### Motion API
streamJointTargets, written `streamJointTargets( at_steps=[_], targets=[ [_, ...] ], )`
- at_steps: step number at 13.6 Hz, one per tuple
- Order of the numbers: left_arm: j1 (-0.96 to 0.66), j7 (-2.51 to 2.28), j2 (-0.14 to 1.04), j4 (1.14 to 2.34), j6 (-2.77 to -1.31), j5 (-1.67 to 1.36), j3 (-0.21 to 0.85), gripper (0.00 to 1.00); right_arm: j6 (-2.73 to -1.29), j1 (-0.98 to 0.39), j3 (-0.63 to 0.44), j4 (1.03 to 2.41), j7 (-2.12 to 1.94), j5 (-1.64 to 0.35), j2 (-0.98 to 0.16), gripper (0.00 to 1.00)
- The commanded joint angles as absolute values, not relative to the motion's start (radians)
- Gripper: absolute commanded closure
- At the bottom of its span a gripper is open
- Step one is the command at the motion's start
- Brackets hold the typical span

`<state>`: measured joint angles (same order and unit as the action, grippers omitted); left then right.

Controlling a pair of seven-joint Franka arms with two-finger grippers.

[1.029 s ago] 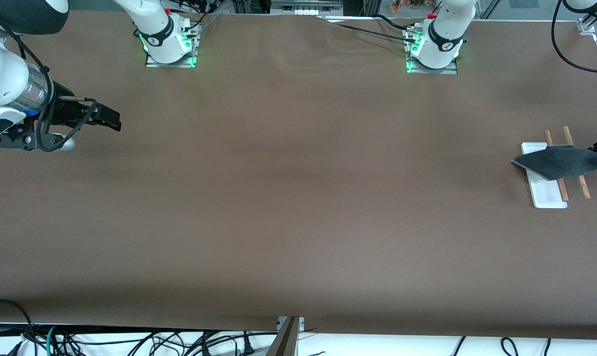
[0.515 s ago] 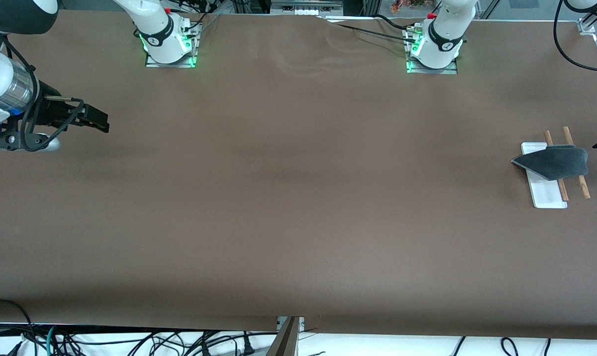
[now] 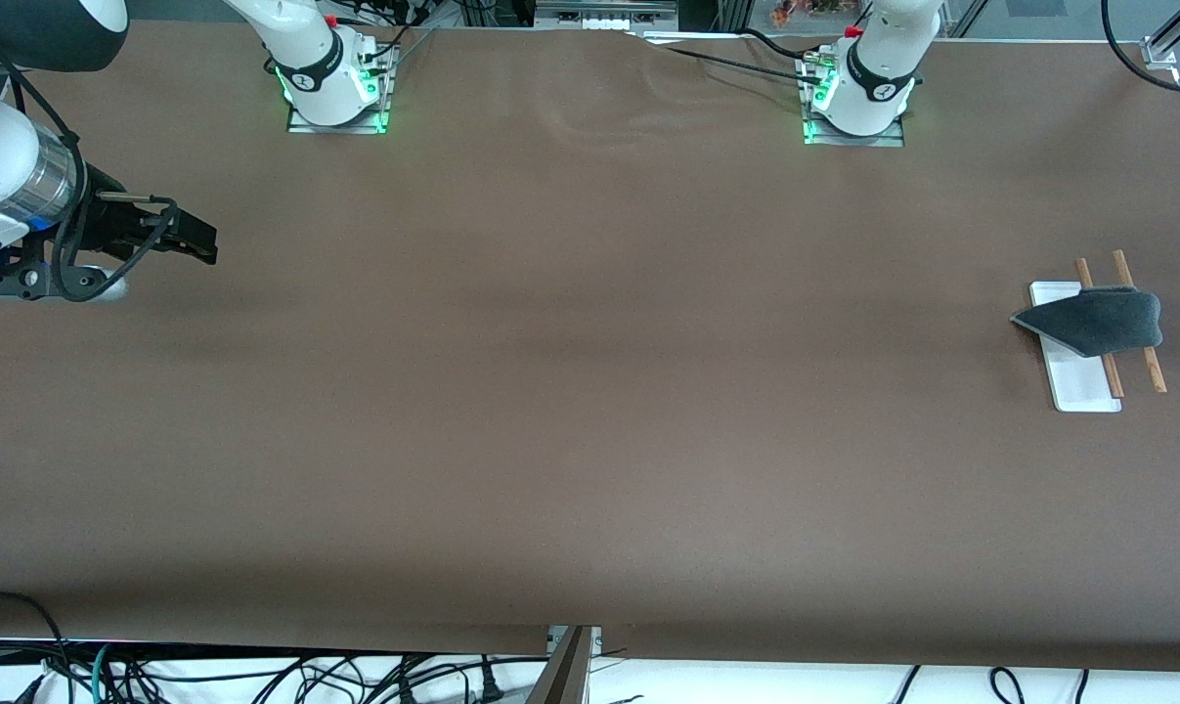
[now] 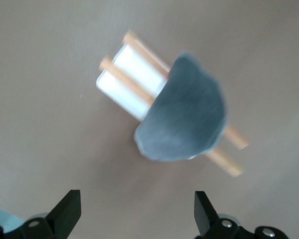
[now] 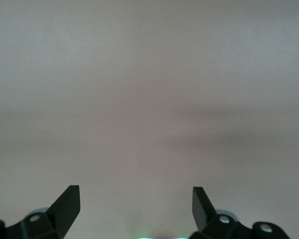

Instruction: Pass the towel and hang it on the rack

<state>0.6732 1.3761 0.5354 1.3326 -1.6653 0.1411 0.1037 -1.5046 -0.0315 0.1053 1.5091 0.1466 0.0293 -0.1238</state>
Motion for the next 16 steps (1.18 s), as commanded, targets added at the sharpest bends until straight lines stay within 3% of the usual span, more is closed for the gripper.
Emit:
streamJointTargets(
  at_steps=[1, 6, 10, 14, 16],
  targets=[
    [0.669, 1.185, 0.457, 1.353, -1.559, 0.124, 0.191, 0.00, -1.499, -0.034, 0.107, 1.535, 0.127, 0.038, -0.107, 0.00],
    [0.669, 0.696, 0.370, 1.353, -1.428, 0.140, 0.447, 0.00, -1.517, -0.034, 0.107, 1.594, 0.126, 0.032, -0.074, 0.00],
    [0.669, 0.377, 0.342, 1.353, -1.388, 0.126, 0.584, 0.00, -1.526, -0.034, 0.106, 1.617, 0.126, 0.032, -0.058, 0.00],
    [0.458, 0.027, 0.266, 1.373, -1.420, 0.115, 0.536, 0.00, -1.542, -0.034, 0.104, 1.614, 0.124, 0.032, -0.058, 0.00],
    [0.349, -0.064, 0.218, 1.417, -1.488, 0.031, 0.419, 0.00, -1.540, -0.034, 0.104, 1.614, 0.124, 0.032, -0.058, 0.00]
  ],
)
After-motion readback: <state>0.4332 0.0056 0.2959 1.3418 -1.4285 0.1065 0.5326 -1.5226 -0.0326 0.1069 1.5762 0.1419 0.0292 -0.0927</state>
